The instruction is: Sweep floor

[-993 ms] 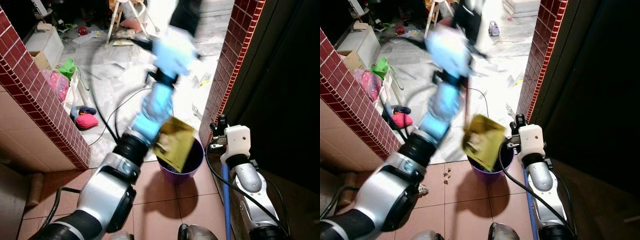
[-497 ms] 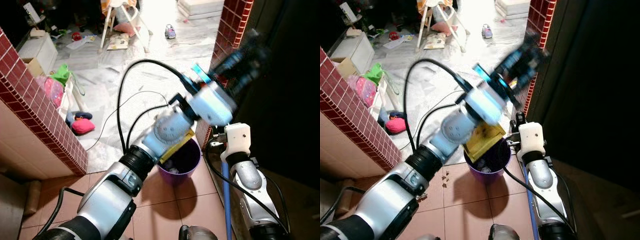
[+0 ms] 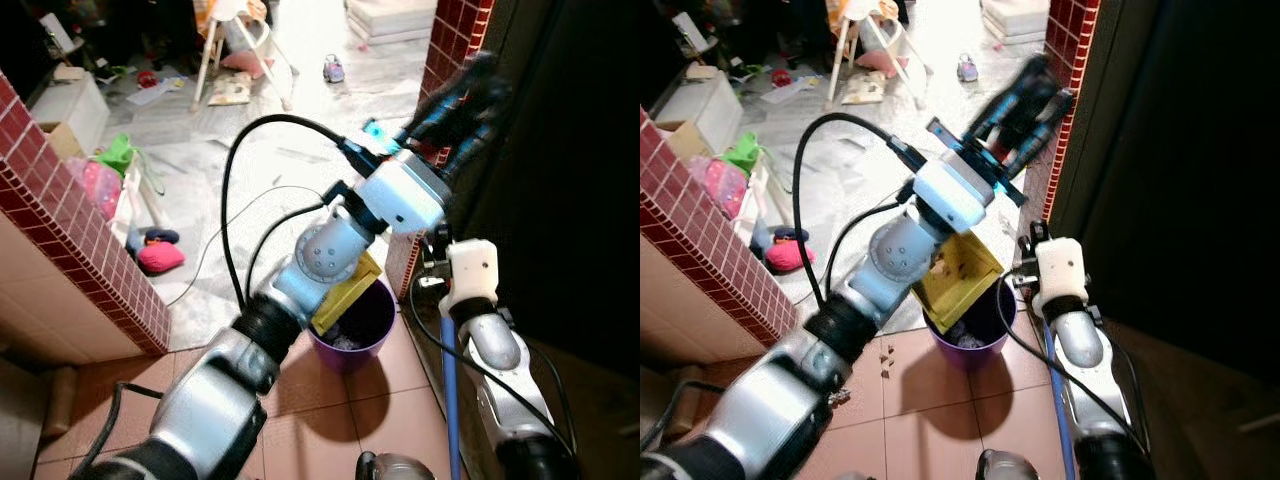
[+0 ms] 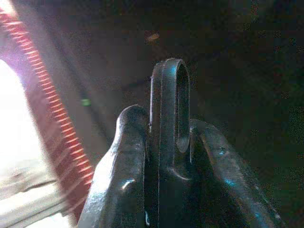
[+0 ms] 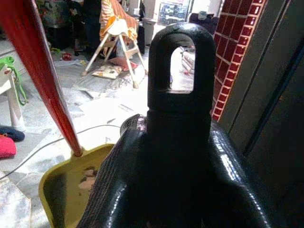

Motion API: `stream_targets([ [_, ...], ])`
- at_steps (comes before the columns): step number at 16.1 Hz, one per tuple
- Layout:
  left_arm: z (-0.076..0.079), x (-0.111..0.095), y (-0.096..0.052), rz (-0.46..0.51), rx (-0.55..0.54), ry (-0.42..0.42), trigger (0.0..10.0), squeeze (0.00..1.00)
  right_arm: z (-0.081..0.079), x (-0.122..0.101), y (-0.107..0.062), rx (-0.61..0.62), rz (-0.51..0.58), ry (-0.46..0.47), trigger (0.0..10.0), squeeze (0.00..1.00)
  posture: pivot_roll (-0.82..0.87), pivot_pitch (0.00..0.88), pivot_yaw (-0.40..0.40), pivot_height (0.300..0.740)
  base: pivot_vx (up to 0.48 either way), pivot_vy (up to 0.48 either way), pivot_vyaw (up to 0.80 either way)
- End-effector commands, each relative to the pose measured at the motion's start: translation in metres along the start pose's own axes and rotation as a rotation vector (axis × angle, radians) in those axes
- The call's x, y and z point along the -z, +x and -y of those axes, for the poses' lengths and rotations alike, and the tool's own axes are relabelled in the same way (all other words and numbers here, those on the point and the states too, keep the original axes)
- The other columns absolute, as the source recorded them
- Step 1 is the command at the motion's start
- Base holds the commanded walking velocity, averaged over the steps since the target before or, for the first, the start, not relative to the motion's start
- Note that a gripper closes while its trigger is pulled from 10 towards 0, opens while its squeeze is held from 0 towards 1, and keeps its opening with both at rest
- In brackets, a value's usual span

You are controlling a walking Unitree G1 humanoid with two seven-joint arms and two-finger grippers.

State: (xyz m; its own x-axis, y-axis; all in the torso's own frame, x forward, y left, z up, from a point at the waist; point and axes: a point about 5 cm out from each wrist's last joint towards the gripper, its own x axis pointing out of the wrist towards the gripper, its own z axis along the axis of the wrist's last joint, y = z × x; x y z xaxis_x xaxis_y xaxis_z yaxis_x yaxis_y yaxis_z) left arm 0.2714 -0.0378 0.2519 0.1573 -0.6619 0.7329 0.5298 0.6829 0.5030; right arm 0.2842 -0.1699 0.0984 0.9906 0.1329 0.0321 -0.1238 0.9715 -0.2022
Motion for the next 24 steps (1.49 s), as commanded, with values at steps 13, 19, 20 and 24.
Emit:
stream_targets([
  [13,-0.020,-0.007,0.008,-0.036,0.126,0.014,10.0,0.00,-0.001,-0.015,0.017,-0.035,0.095,-0.042,10.0,0.00,-0.16,0.000,0.033,0.740,0.000,0.000,0.00],
  [19,-0.006,-0.019,0.002,-0.001,0.295,0.047,10.0,0.00,0.004,-0.015,0.023,-0.024,0.096,-0.052,10.0,0.00,-0.13,0.000,0.024,0.740,0.000,0.000,0.00],
  [20,-0.031,-0.013,0.007,-0.057,0.121,0.026,10.0,0.00,0.002,-0.016,0.024,-0.029,0.106,-0.054,10.0,0.00,-0.14,0.000,0.027,0.740,0.000,0.000,0.00],
  [24,0.004,-0.018,0.002,-0.037,0.384,0.012,10.0,0.00,0.005,-0.016,0.029,-0.023,0.105,-0.059,10.0,0.00,-0.12,0.000,0.025,0.740,0.000,0.000,0.00],
])
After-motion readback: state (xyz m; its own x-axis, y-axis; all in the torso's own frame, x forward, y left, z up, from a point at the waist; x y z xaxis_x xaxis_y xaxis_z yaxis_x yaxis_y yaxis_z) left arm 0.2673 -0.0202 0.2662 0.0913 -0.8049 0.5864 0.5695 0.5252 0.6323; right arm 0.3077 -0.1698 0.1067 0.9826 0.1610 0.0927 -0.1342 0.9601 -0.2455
